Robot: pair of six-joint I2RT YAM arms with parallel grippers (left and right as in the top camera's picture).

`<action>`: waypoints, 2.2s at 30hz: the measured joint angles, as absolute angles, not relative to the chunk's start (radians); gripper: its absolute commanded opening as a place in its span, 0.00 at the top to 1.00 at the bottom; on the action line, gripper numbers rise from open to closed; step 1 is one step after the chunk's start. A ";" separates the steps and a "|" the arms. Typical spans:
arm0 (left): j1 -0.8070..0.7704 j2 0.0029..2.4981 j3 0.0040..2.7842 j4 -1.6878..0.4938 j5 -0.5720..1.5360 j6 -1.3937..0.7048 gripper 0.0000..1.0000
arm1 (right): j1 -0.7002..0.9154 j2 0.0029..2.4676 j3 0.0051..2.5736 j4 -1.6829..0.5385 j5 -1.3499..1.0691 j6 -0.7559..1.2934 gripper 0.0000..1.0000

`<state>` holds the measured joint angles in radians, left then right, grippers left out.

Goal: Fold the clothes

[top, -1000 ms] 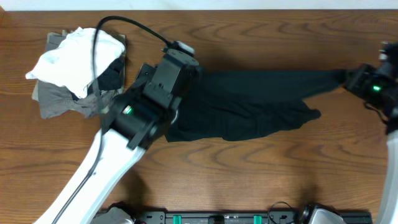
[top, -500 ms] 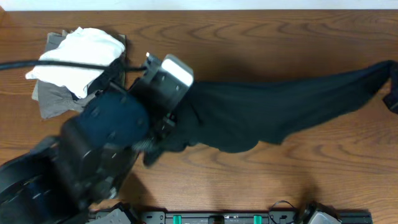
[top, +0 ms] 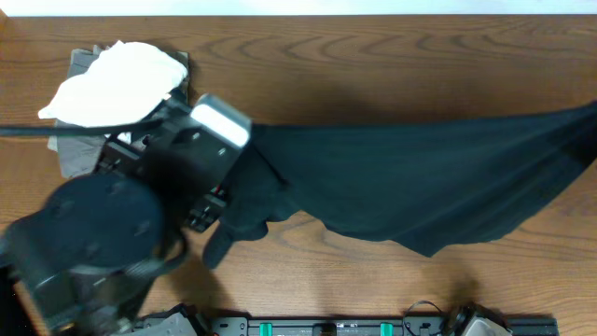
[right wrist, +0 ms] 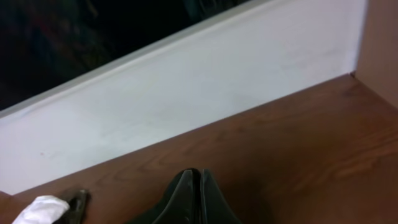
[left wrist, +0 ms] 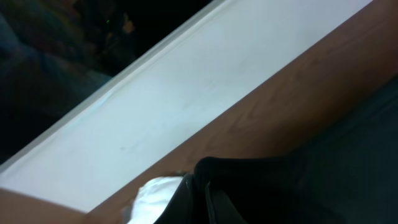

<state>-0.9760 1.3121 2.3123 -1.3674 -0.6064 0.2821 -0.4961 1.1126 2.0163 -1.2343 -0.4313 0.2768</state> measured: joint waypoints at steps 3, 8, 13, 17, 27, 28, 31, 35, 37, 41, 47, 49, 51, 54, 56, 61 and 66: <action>-0.959 1.369 2.312 -1.355 -0.633 0.323 0.94 | -0.496 1.172 2.017 -1.207 -0.440 0.272 0.99; -0.930 1.510 2.312 -1.315 -0.651 0.364 0.94 | -0.496 1.291 2.014 -1.141 -0.508 0.224 0.99; -0.948 1.569 2.310 -1.316 -0.656 0.375 0.94 | -0.496 1.306 2.012 -1.147 -0.527 0.194 0.99; -1.027 1.536 2.310 -1.316 -0.662 0.379 0.94 | -0.496 1.261 2.012 -1.185 -0.519 0.186 0.99; -1.249 1.349 2.310 -1.389 -0.846 0.325 0.94 | -0.496 1.086 2.049 -1.299 -0.435 0.192 0.99; -1.256 1.338 2.311 -1.389 -0.865 0.317 0.94 | -0.496 1.068 2.060 -1.311 -0.428 0.195 0.99; -1.264 1.324 2.312 -1.400 -0.901 0.303 0.94 | -0.496 1.038 2.090 -1.330 -0.413 0.201 0.99; -1.266 1.331 2.312 -1.414 -0.929 0.289 0.94 | -0.496 1.031 2.114 -1.342 -0.394 0.205 0.99; -1.266 1.338 2.312 -1.412 -0.953 0.287 0.94 | -0.496 1.040 2.114 -1.342 -0.386 0.206 0.99; -1.265 1.339 2.312 -1.411 -0.980 0.285 0.94 | -0.496 1.085 2.114 -1.327 -0.373 0.207 0.99; -1.265 1.339 2.312 -1.415 -0.960 0.282 0.94 | -0.496 1.232 2.115 -1.319 -0.362 0.209 0.99; -1.265 1.339 2.312 -1.414 -0.940 0.281 0.94 | -0.496 1.280 2.112 -1.313 -0.362 0.209 0.99; -1.265 1.340 2.312 -1.415 -0.921 0.281 0.94 | -0.496 1.312 2.110 -1.303 -0.362 0.209 0.99; -1.248 1.349 2.312 -1.415 -0.876 0.281 0.94 | -0.496 1.332 2.106 -1.287 -0.362 0.209 0.99; -1.217 1.361 2.312 -1.415 -0.842 0.281 0.94 | -0.496 1.328 2.106 -1.280 -0.361 0.209 0.99; -1.084 1.416 2.312 -1.413 -0.715 0.279 0.94 | -0.496 1.311 2.106 -1.286 -0.352 0.209 0.99; -1.018 1.475 2.312 -1.415 -0.657 0.263 0.94 | -0.496 1.302 2.106 -1.308 -0.342 0.207 0.99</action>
